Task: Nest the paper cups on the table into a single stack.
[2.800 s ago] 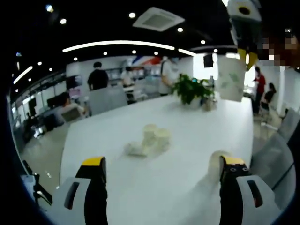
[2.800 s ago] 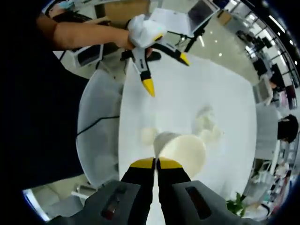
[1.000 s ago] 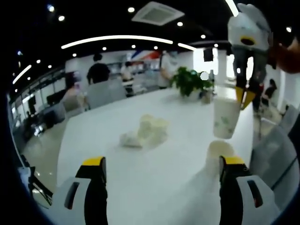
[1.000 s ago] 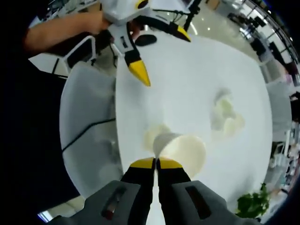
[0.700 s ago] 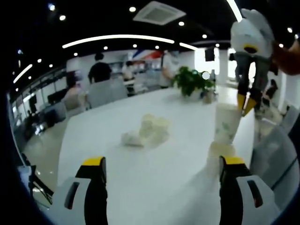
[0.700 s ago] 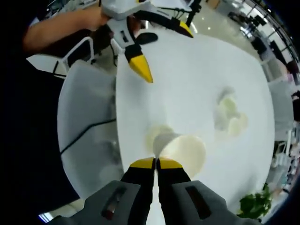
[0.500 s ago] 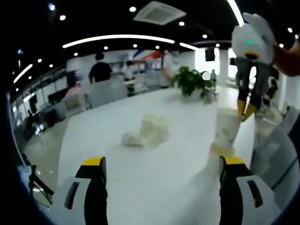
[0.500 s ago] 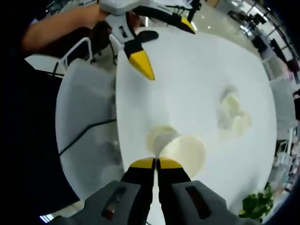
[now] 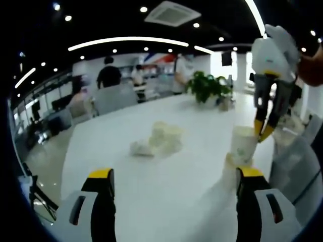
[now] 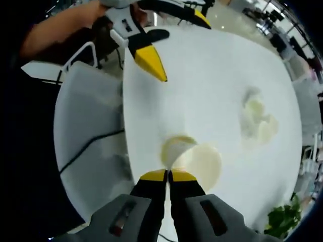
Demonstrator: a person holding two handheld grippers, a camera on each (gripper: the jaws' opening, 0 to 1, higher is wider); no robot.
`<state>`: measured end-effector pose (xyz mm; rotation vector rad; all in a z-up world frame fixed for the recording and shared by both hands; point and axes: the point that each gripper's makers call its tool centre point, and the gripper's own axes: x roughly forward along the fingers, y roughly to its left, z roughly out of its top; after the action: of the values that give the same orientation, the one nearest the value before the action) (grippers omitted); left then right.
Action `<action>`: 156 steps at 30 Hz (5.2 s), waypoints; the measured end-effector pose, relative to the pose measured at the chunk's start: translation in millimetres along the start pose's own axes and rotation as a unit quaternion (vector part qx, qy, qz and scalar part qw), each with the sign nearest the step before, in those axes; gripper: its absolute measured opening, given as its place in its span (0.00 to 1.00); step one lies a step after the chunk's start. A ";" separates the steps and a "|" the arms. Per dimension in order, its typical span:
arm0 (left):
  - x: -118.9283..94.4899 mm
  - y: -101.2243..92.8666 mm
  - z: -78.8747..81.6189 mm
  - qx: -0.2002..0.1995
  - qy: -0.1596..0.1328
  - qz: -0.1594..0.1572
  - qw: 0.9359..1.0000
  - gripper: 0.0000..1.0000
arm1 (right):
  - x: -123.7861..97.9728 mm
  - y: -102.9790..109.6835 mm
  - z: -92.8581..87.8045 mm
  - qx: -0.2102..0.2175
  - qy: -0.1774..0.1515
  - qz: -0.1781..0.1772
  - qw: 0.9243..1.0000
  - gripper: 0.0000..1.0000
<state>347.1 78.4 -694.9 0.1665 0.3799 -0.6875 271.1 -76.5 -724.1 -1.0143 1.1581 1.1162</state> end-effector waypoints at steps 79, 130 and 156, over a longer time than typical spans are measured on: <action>1.2 -7.2 25.5 -0.025 -0.041 -0.029 0.998 0.98 | -61.8 -117.1 -99.1 0.246 -0.435 -0.175 0.848 0.82; 0.9 9.0 6.9 -0.020 -0.036 0.008 0.999 0.98 | -32.2 -125.1 -123.3 0.255 -0.498 -0.210 0.802 1.00; 10.5 4.4 -5.6 -0.031 -0.029 0.016 0.999 0.98 | 0.1 -183.7 -57.0 0.213 -0.544 -0.203 0.786 1.00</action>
<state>355.8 77.2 -704.1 0.0929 0.3428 -0.6467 443.0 -162.8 -726.0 -0.1208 0.1791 0.7990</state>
